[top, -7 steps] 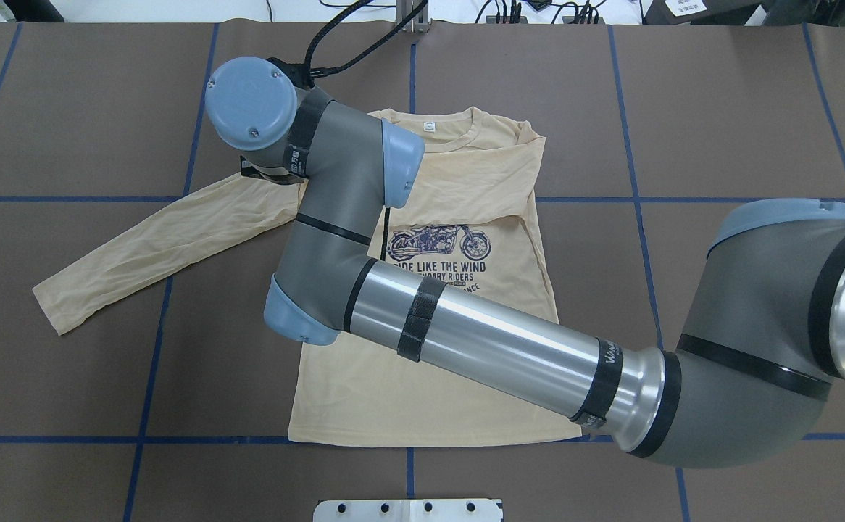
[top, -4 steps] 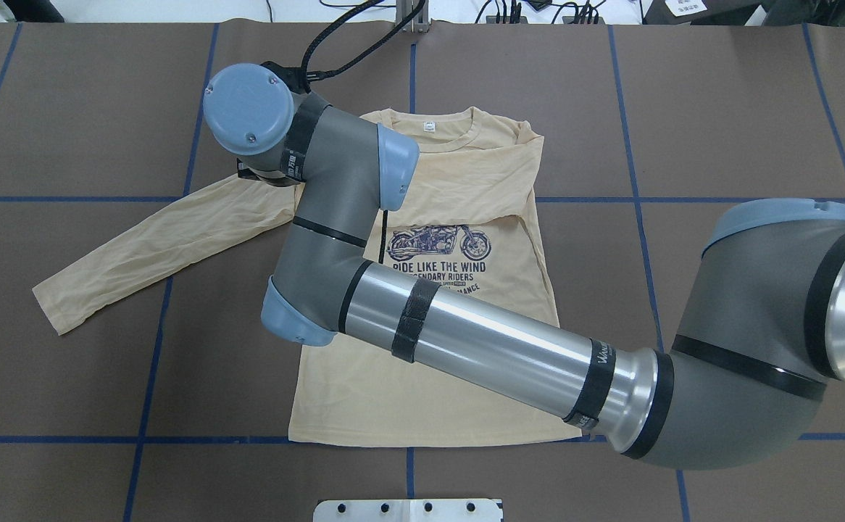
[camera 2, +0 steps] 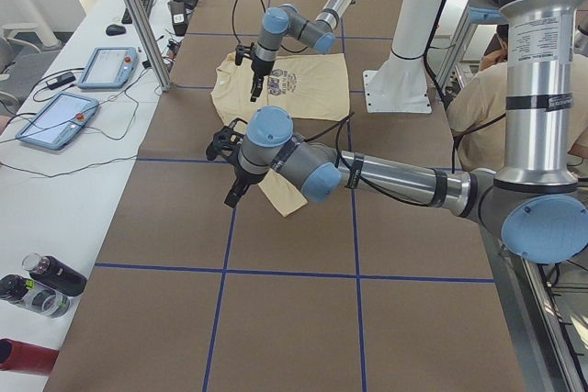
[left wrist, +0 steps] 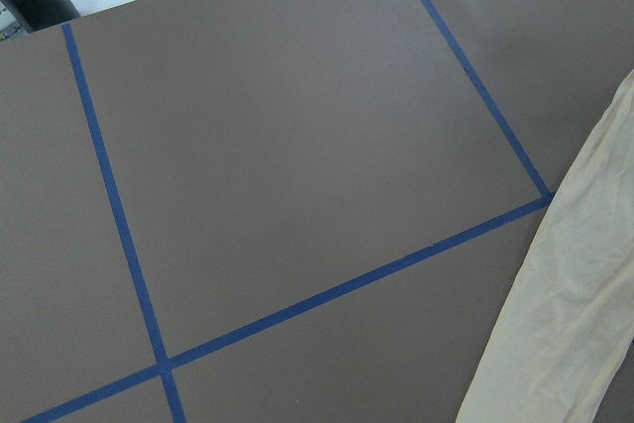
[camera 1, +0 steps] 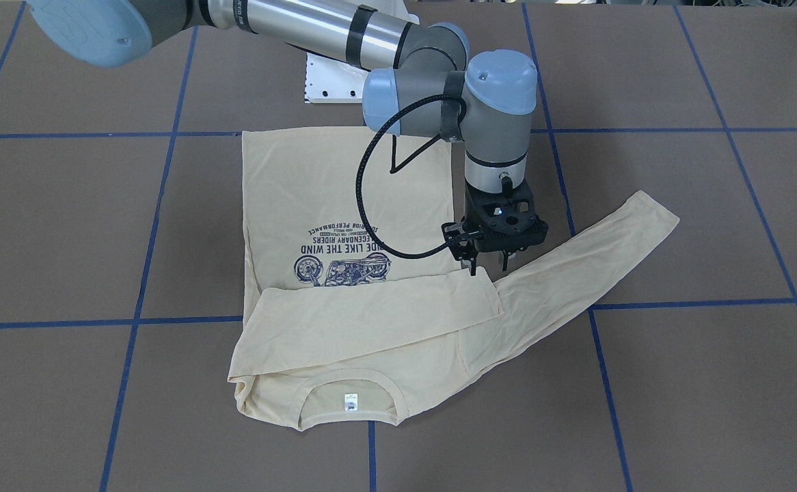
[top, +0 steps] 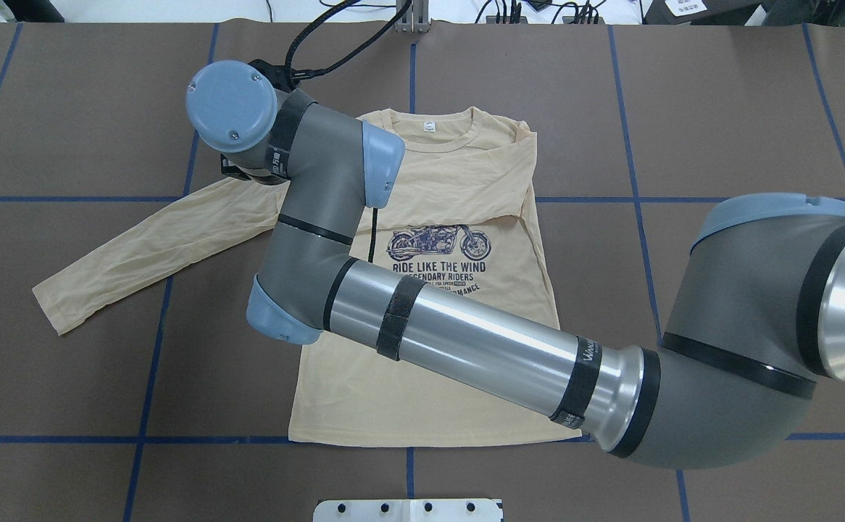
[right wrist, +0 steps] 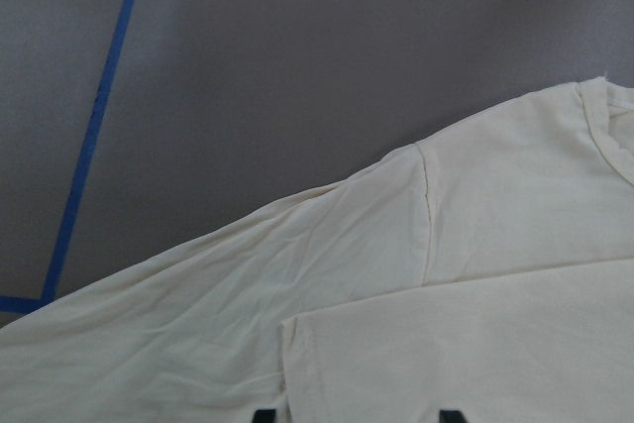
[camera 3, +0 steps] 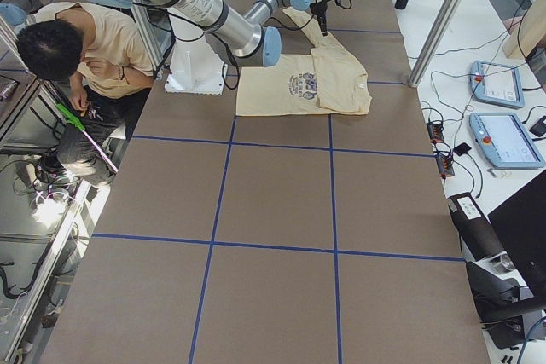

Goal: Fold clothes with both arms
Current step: 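Lay the sleeve down near the far shoulder and open the right gripper, then lift the right gripper away from the shirt toward its side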

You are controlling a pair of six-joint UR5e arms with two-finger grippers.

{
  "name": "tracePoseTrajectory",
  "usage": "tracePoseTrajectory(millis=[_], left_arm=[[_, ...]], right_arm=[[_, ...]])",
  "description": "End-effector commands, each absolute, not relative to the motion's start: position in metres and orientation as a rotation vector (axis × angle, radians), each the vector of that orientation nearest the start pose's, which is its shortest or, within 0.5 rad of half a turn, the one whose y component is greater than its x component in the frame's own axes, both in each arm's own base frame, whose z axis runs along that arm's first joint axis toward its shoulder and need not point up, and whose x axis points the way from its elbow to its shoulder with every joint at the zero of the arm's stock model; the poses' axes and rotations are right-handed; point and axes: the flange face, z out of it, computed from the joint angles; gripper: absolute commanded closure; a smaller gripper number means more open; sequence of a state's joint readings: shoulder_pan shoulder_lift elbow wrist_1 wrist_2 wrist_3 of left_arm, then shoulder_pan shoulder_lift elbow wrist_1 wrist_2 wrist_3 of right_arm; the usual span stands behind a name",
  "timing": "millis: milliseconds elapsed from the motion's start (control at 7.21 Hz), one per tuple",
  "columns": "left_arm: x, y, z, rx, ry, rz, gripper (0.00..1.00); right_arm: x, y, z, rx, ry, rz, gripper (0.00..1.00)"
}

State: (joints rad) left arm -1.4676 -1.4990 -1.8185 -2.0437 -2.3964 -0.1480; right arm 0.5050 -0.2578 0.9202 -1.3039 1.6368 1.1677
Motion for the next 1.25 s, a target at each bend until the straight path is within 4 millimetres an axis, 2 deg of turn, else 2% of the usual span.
tracePoseTrajectory(millis=[0,139,277,416,555,693,832,970,1109], left_arm=[[0.019,-0.481,0.515,0.397,0.945,0.154,0.00],[0.060,-0.476,0.508,0.346,0.983,0.138,0.00],[0.086,-0.472,0.505,0.323,1.020,0.114,0.00],[0.118,-0.466,0.515,0.296,0.978,0.110,0.00],[0.143,-0.463,0.528,0.255,0.947,0.090,0.01],[0.161,-0.460,0.549,0.209,0.937,0.108,0.01],[0.167,-0.460,0.573,0.210,0.940,0.122,0.05],[0.169,-0.463,0.596,0.231,0.953,0.128,0.08],[0.171,-0.465,0.597,0.232,0.965,0.130,0.14]], right_arm=[[-0.681,-0.526,-0.002,0.351,-0.886,0.077,0.00],[-0.676,-0.527,0.008,0.336,-0.893,0.103,0.01],[-0.663,-0.528,0.039,0.307,-0.903,0.172,0.01],[-0.627,-0.539,0.074,0.246,-0.912,0.181,0.01],[-0.577,-0.561,0.097,0.157,-0.899,0.187,0.01],[-0.537,-0.564,0.135,0.106,-0.892,0.202,0.01],[-0.491,-0.553,0.189,0.111,-0.894,0.208,0.01],[-0.438,-0.545,0.226,0.100,-0.917,0.146,0.01],[-0.424,-0.545,0.237,0.096,-0.920,0.129,0.01]])
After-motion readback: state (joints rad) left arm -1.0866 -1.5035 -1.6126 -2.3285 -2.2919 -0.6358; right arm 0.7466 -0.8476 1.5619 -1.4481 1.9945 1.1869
